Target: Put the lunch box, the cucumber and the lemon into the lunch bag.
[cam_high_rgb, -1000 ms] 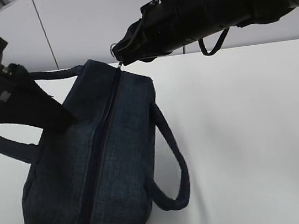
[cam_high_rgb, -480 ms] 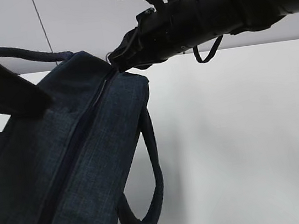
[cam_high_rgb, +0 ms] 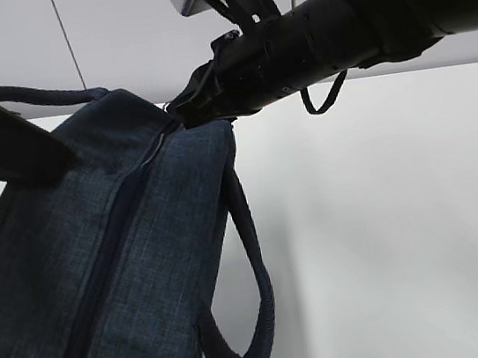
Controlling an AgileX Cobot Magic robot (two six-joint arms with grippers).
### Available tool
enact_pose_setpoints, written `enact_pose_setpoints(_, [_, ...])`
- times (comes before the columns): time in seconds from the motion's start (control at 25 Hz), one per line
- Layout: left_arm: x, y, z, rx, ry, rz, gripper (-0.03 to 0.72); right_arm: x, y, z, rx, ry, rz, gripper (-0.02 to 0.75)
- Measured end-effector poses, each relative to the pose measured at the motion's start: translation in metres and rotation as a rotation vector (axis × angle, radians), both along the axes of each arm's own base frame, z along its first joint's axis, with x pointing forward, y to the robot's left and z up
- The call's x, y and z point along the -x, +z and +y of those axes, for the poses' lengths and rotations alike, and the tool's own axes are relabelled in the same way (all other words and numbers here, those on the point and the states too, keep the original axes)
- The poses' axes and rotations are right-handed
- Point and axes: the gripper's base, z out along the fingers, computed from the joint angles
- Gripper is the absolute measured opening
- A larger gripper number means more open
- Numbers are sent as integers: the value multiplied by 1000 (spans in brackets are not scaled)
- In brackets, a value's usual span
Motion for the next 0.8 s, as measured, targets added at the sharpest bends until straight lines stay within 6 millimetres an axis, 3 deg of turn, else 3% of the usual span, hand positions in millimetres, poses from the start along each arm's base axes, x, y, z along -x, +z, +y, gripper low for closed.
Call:
enact_pose_setpoints(0.36, [0,0,0,6,-1,3,-6,2,5,1,-19,6,0,22])
enact_pose_setpoints(0.48, [1,1,-2,24,-7,16,-6,1,11,-3,-22,-12,-26,138])
enact_pose_setpoints(0.64, [-3,0,-4,33,0,26,-6,3,29,-9,-33,-44,-82,382])
enact_pose_setpoints(0.8, [-13,-6,-8,33,25,31,-6,12,65,-21,-62,-110,-193,469])
